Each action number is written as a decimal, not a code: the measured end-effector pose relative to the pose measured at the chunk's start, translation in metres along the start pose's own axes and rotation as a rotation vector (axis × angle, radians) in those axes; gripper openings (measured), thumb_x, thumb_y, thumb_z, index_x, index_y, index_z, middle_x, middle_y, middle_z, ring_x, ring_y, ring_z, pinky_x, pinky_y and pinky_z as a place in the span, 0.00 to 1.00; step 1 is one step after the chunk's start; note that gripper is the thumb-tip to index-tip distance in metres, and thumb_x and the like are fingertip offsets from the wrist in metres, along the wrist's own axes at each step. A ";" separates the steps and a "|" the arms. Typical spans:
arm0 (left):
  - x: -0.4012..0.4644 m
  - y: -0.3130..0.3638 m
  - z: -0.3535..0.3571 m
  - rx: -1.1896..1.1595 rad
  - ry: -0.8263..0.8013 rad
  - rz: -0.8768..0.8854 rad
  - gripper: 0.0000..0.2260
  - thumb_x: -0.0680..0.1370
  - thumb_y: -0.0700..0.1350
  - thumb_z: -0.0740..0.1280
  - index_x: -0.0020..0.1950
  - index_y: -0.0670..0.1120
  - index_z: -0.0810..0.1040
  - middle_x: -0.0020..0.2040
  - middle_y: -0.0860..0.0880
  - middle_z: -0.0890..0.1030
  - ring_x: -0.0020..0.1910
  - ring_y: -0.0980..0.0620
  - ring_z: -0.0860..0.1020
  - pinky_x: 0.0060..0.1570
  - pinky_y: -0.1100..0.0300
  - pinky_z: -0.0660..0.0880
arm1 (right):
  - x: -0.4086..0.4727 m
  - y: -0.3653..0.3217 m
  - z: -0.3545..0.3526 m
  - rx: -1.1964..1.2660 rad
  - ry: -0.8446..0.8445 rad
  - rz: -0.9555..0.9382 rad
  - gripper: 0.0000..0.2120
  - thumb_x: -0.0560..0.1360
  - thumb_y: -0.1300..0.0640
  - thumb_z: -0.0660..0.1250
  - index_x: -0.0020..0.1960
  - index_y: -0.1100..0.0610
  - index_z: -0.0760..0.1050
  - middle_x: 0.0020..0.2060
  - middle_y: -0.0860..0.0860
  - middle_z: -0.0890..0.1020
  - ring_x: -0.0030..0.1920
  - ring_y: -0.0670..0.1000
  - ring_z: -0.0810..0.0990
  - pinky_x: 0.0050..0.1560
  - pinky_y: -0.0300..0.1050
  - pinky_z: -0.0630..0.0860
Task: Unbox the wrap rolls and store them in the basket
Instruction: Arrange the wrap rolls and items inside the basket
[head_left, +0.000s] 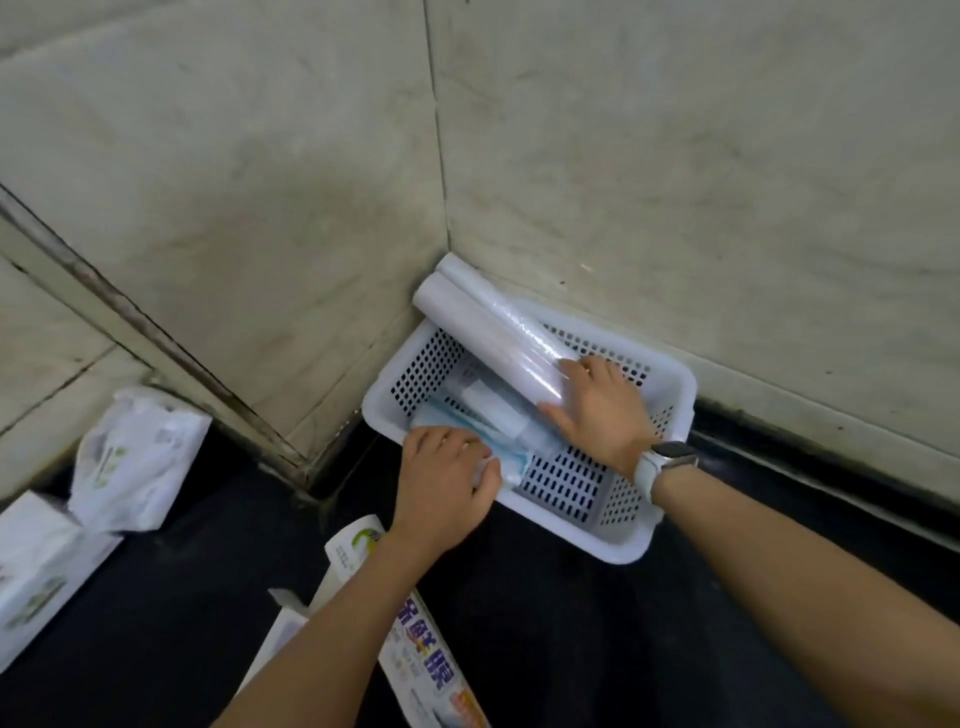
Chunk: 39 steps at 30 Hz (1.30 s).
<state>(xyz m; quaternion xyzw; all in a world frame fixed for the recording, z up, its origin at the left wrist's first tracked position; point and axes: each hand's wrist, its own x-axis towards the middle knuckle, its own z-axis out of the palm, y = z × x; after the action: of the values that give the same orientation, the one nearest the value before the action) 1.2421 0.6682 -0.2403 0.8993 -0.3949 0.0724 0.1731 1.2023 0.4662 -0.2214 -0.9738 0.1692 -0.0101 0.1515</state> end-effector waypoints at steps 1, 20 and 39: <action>0.000 0.000 0.001 -0.010 -0.002 -0.002 0.13 0.72 0.49 0.59 0.38 0.46 0.82 0.40 0.50 0.84 0.41 0.48 0.80 0.49 0.57 0.64 | 0.003 -0.001 0.004 -0.043 0.007 -0.020 0.26 0.73 0.41 0.60 0.64 0.56 0.63 0.60 0.58 0.71 0.59 0.58 0.69 0.59 0.57 0.71; 0.085 -0.009 0.006 0.032 -0.168 0.105 0.21 0.76 0.39 0.60 0.70 0.43 0.66 0.72 0.44 0.66 0.72 0.45 0.62 0.66 0.46 0.60 | -0.003 0.013 -0.044 0.197 0.285 -0.002 0.27 0.67 0.58 0.70 0.62 0.64 0.66 0.54 0.63 0.71 0.54 0.60 0.70 0.52 0.46 0.68; 0.091 -0.014 0.011 0.165 -0.033 0.158 0.22 0.64 0.38 0.74 0.57 0.42 0.78 0.60 0.38 0.78 0.60 0.39 0.76 0.56 0.44 0.74 | 0.019 0.021 -0.008 0.033 0.105 0.005 0.25 0.75 0.52 0.62 0.69 0.54 0.59 0.64 0.60 0.69 0.61 0.60 0.68 0.61 0.57 0.67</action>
<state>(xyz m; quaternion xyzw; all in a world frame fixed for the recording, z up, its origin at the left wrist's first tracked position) 1.3141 0.6108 -0.2301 0.8778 -0.4599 0.1033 0.0856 1.2131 0.4388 -0.2209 -0.9689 0.1792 -0.0638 0.1585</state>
